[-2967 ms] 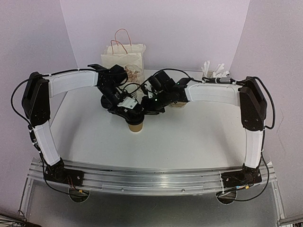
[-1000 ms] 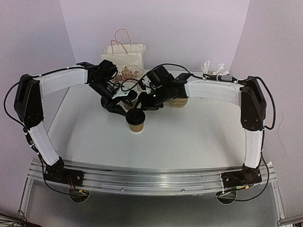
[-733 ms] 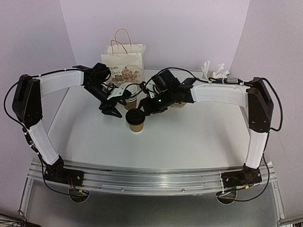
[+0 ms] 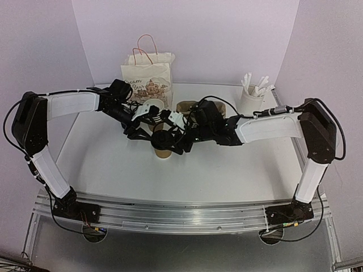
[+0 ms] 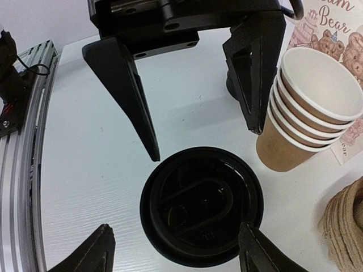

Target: Pack the takeout coffee

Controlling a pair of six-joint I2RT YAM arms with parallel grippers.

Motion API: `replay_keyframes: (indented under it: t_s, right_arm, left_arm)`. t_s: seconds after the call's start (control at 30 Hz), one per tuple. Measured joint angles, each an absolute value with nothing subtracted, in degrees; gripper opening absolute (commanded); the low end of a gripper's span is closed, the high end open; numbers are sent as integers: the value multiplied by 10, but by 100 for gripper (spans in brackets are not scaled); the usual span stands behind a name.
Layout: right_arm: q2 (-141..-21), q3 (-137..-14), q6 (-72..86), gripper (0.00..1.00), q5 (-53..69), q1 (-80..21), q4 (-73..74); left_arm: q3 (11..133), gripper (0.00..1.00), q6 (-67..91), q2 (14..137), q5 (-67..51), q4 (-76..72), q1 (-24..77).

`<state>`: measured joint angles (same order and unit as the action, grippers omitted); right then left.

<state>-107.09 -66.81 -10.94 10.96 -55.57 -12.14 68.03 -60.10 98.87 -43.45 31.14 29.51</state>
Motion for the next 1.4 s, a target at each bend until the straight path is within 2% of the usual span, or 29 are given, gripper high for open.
replay_keyframes:
  t_s: [0.23, 0.8, 1.1, 1.23, 1.4]
  right_arm:
    - [-1092, -668, -125, 72, 97, -555, -142]
    - [-1101, -668, -130, 83, 77, -559, -160]
    - [-1103, -668, -130, 84, 70, -560, -163]
    - [-1105, -668, -131, 93, 63, -560, -164]
    - [-1105, -668, -132, 94, 59, -561, -164]
  left_arm:
    - [671, 72, -602, 989, -436, 298, 307]
    - [667, 71, -625, 999, -433, 299, 312]
    - [667, 69, -626, 999, -425, 299, 312]
    - [667, 69, -626, 999, -420, 299, 312]
    - [667, 69, -630, 999, -419, 299, 312]
